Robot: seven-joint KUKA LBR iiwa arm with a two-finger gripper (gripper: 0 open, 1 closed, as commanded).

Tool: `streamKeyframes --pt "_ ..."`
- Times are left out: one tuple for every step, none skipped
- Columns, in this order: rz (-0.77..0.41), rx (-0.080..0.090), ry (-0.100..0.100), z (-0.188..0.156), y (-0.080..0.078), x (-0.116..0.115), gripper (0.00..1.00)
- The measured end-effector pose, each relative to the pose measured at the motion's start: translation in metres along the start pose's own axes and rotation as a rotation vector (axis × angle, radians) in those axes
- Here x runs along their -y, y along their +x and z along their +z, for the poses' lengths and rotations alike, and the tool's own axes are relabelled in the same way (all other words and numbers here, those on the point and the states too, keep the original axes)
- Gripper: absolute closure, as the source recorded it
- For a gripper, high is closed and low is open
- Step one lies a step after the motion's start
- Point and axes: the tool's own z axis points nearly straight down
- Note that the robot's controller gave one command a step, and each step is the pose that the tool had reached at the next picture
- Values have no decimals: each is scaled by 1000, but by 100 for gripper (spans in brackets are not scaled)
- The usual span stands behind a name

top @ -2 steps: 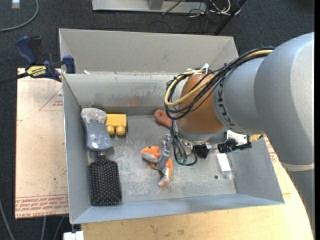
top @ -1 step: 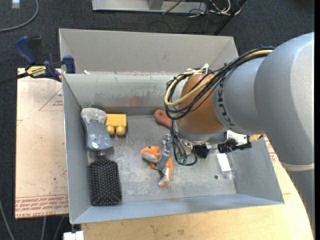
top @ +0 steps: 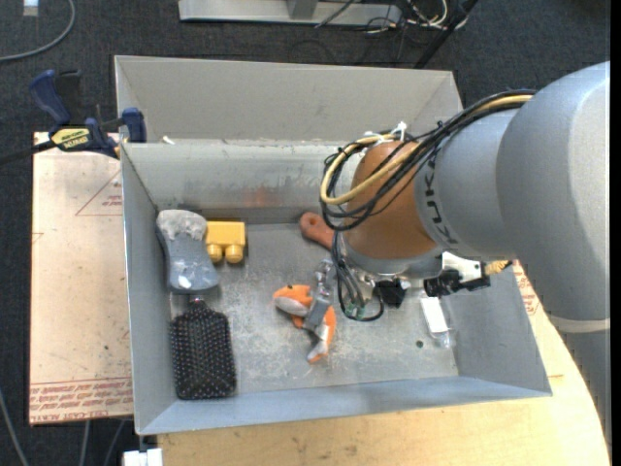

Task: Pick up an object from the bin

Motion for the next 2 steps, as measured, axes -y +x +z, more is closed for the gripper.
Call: streamKeyframes --pt "0 -3 1 -11 1 0 100" --pt "-1 -3 2 -22 1 0 100"
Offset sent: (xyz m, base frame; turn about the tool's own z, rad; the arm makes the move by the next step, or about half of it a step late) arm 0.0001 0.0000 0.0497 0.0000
